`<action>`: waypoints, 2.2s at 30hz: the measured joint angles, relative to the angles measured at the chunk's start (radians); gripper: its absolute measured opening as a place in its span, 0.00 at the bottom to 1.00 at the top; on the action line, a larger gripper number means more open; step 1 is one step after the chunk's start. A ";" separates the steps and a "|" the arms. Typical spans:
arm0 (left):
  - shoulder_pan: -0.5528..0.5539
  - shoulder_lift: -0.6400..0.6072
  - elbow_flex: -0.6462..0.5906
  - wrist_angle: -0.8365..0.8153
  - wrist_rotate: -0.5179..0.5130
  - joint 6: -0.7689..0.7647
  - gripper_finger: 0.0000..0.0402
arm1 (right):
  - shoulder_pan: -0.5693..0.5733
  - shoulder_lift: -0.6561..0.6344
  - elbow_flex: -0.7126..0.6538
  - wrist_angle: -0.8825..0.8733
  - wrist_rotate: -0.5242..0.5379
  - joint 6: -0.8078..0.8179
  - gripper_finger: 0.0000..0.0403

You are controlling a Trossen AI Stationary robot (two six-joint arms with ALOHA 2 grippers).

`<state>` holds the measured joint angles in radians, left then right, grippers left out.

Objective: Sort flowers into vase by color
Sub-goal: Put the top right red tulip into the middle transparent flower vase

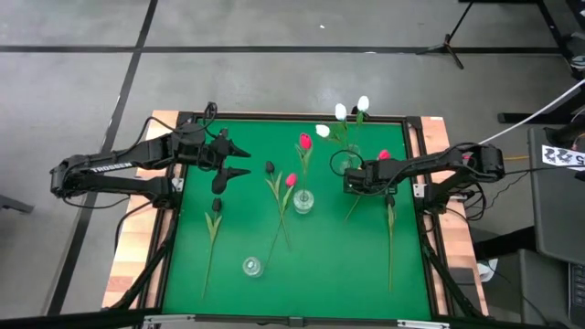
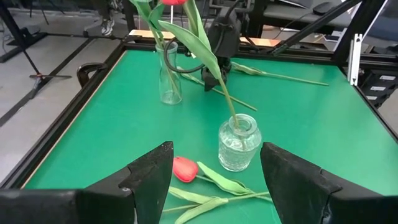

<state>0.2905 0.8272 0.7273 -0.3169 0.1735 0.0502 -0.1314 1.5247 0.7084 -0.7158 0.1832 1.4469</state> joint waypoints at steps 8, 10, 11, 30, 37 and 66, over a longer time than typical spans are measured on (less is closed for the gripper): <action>0.000 0.000 0.000 -0.016 -0.003 0.001 0.60 | -0.008 0.002 -0.001 0.013 -0.011 0.021 0.27; 0.000 0.000 0.000 -0.021 -0.003 0.001 0.60 | -0.008 0.002 -0.002 0.012 -0.011 0.022 0.19; 0.000 0.000 0.000 -0.026 -0.003 0.001 0.60 | -0.008 0.003 -0.002 0.012 -0.010 0.022 0.16; 0.000 0.000 0.000 -0.070 -0.004 0.000 0.60 | -0.006 -0.055 0.006 0.010 0.105 0.125 0.01; 0.000 0.000 0.000 -0.070 -0.004 0.000 0.60 | -0.006 -0.159 0.007 -0.032 0.238 0.179 0.01; 0.000 0.000 0.000 -0.064 -0.020 0.003 0.60 | 0.449 -0.567 0.012 0.705 1.174 -0.962 0.01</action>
<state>0.2901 0.8272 0.7273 -0.3813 0.1531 0.0532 0.3174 0.9578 0.7200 -0.0105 1.3573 0.4845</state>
